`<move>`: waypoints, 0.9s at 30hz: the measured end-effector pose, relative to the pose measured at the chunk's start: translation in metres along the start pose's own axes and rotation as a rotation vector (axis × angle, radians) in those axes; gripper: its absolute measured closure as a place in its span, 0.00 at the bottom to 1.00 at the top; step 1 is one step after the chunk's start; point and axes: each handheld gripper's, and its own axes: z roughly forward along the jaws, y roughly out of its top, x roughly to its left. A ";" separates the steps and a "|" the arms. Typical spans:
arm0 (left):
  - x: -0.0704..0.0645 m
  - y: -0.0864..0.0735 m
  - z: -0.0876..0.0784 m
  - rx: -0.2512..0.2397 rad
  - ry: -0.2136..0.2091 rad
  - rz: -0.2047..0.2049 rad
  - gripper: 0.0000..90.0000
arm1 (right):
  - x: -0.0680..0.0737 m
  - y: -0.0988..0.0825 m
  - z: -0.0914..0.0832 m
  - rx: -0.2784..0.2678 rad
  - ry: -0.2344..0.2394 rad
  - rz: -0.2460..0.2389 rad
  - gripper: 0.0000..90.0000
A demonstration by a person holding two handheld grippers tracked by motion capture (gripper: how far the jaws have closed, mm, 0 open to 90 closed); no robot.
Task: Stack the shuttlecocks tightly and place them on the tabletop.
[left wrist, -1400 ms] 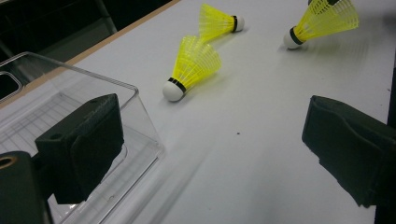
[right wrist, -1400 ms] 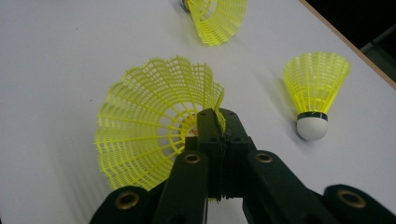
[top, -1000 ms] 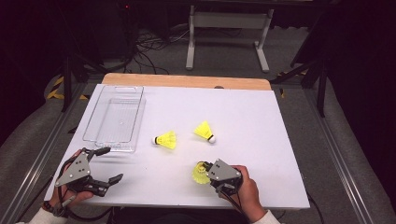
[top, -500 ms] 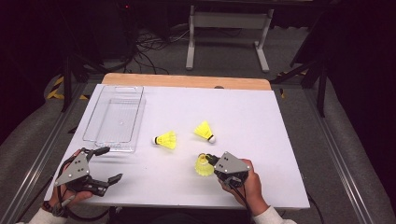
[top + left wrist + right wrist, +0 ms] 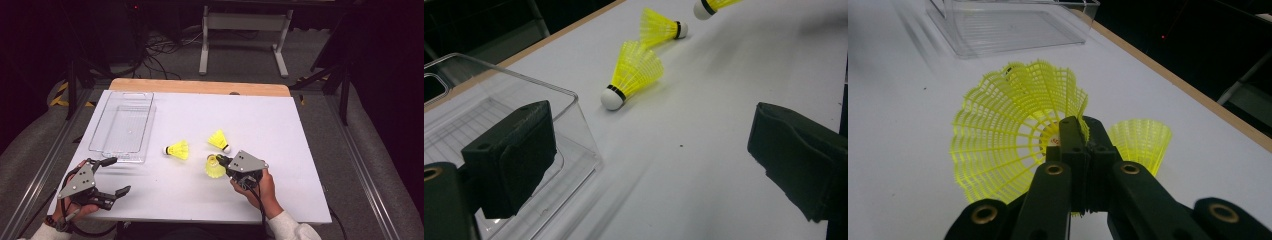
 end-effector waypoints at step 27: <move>-0.001 0.000 0.001 0.001 -0.017 0.008 0.07 | -0.012 0.018 0.059 -0.028 0.136 0.084 0.99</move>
